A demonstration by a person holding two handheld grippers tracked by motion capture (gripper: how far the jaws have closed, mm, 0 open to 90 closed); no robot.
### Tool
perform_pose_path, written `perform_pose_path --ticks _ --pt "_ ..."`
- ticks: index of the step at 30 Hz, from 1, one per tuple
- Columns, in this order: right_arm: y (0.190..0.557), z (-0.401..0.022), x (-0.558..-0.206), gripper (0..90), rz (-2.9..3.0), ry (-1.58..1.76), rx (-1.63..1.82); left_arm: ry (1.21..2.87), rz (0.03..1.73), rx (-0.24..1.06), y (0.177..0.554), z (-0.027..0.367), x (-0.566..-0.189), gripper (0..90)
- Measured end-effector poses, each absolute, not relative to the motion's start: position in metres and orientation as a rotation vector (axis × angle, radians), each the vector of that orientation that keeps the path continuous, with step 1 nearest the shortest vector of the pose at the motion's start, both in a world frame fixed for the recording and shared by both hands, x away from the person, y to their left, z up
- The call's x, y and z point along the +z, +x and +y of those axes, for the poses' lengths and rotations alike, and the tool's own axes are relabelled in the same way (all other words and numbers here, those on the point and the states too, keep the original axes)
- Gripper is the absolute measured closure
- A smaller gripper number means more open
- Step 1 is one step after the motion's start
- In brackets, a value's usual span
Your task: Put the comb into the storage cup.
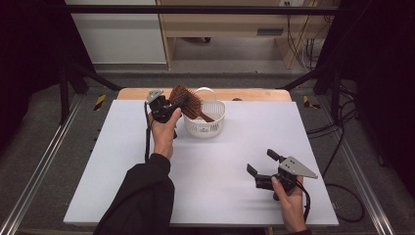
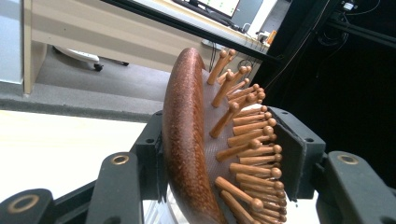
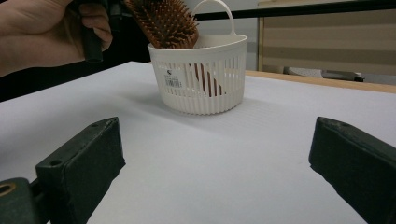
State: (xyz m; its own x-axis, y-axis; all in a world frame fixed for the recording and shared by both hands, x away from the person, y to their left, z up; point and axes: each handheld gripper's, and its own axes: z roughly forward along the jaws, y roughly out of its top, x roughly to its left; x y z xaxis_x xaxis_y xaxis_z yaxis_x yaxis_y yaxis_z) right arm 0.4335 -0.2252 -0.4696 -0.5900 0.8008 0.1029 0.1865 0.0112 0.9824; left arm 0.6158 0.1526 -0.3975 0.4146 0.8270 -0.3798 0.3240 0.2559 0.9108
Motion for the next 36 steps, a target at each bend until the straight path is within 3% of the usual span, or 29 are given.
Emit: perform_pose_path --ticks 36 --pt "0.4339 -0.2249 -0.47 3.6 1.802 1.014 1.621 1.297 1.211 0.455 0.6201 0.162 -0.4038 42.9"
